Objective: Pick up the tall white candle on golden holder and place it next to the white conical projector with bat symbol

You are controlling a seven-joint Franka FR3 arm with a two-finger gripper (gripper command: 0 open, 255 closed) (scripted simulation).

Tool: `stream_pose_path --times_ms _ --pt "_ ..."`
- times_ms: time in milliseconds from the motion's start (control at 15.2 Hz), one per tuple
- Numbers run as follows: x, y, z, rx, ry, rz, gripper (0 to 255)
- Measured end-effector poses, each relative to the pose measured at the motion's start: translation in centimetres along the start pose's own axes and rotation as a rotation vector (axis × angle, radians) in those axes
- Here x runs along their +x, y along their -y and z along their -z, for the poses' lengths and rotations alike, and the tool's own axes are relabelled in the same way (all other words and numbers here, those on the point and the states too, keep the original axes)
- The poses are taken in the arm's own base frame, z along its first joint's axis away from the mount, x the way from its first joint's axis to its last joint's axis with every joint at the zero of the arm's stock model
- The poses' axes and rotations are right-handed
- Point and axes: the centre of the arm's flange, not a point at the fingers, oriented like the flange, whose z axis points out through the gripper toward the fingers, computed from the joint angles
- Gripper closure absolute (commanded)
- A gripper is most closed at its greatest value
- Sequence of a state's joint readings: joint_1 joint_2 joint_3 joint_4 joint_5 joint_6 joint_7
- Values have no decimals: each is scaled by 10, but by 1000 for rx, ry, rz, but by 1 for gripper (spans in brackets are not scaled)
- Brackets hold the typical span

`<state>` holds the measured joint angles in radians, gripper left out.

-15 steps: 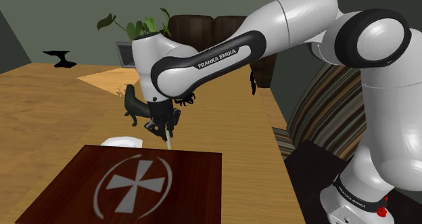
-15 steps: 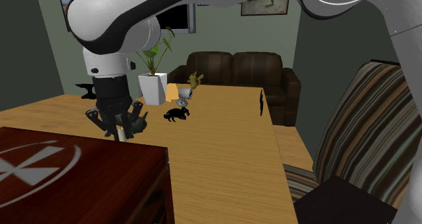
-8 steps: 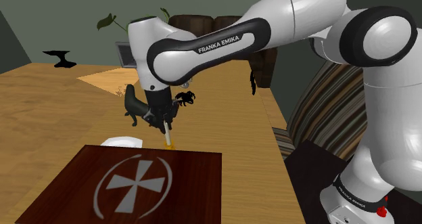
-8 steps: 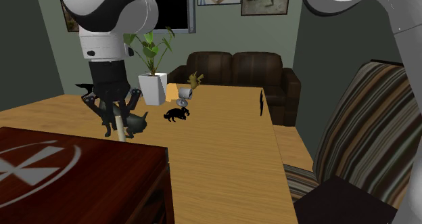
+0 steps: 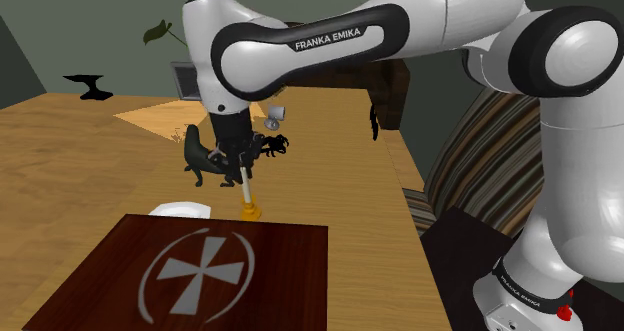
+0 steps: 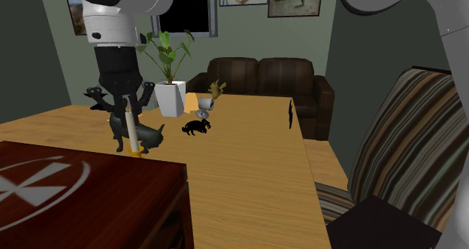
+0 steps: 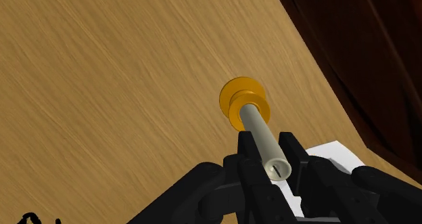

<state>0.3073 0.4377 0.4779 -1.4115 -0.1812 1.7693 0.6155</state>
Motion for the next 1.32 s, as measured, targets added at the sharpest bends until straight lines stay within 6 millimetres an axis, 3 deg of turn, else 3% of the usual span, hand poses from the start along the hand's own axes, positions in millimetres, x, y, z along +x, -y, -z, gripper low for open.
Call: stream_pose_path --times_ms 1320 --pt "-3 1 105 0 0 0 255"
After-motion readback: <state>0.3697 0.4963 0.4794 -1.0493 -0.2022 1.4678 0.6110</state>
